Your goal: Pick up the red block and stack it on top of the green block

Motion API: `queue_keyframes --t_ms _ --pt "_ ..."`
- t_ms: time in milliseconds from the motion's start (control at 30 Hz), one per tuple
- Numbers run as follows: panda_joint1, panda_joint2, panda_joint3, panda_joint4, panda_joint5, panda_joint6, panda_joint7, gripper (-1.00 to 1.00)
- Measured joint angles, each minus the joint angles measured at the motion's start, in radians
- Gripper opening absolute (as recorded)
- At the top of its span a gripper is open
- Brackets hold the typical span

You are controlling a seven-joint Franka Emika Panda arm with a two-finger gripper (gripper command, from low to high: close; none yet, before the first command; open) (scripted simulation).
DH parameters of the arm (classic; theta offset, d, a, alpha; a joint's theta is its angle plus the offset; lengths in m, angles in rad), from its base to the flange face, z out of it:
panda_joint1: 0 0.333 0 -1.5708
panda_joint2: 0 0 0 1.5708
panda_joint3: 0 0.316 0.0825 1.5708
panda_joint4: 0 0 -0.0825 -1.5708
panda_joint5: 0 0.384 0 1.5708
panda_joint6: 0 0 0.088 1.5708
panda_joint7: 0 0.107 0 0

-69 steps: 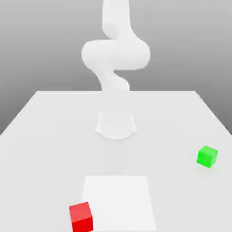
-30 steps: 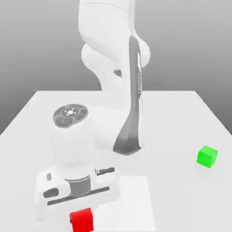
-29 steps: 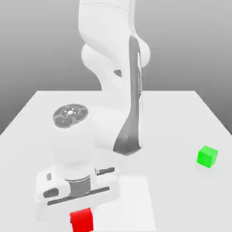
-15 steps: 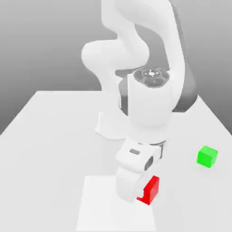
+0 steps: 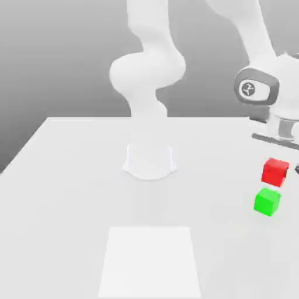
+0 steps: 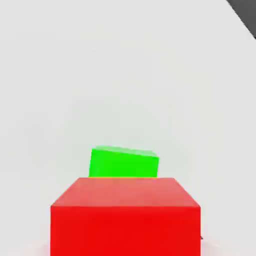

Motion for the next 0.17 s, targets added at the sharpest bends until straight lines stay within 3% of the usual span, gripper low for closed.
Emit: queue_keyframes --t_ms 33,67,167 --pt "0.003 0.035 -0.014 0.001 -0.027 0.034 0.015 -1.00" --pt "0.007 0.063 -0.026 0.001 -0.048 0.060 0.028 1.00" --pt "0.007 0.063 -0.026 0.001 -0.048 0.060 0.028 1.00"
